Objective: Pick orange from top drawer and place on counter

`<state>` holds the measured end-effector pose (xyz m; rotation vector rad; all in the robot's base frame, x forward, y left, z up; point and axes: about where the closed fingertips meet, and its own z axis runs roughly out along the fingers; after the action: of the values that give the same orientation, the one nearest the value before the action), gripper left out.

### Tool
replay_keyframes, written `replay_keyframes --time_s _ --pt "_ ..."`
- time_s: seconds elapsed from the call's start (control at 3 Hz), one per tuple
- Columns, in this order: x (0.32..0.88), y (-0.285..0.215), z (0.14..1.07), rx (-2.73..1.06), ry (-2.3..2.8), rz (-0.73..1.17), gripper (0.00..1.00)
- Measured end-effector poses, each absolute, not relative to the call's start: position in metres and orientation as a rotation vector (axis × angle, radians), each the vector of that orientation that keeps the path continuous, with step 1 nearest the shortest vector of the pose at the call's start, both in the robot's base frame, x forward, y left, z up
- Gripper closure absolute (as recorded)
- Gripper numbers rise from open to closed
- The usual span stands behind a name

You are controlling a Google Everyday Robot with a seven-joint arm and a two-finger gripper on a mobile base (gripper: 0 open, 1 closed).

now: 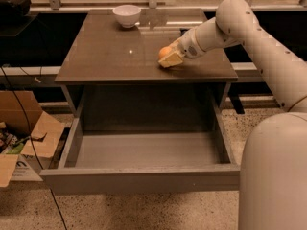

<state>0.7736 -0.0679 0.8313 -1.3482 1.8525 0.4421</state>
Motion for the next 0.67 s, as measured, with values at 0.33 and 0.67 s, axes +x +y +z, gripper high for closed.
replay_keyframes --time_s 0.33,0.67 --pt "0.7799 -0.0752 0.8272 -1.312 1.886 0.448 0.29" --pt "0.7804 -0.0804 0.8282 -1.268 1.887 0.489 0.06"
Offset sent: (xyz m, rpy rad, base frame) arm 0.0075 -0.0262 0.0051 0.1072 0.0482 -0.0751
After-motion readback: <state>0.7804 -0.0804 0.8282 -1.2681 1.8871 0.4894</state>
